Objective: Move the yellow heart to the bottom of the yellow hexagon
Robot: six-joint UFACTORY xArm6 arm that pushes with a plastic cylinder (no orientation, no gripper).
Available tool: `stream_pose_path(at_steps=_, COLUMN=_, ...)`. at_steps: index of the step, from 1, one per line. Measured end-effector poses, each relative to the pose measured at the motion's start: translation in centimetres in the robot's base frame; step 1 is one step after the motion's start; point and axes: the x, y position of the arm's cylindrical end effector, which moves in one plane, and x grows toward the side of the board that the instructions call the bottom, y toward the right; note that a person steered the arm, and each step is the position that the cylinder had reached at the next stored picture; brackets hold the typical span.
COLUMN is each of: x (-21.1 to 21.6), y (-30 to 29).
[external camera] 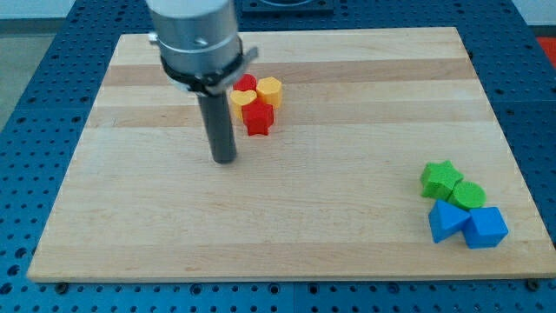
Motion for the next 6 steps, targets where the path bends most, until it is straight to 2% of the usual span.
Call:
stream_pose_path(at_steps=1, x=-4.3, y=-1.2)
stream_pose_path(at_steps=2, x=-6.2, y=-0.4)
stream_pose_path(at_steps=4, x=-6.7, y=5.2)
stream_pose_path(at_steps=6, x=-4.2, y=6.6)
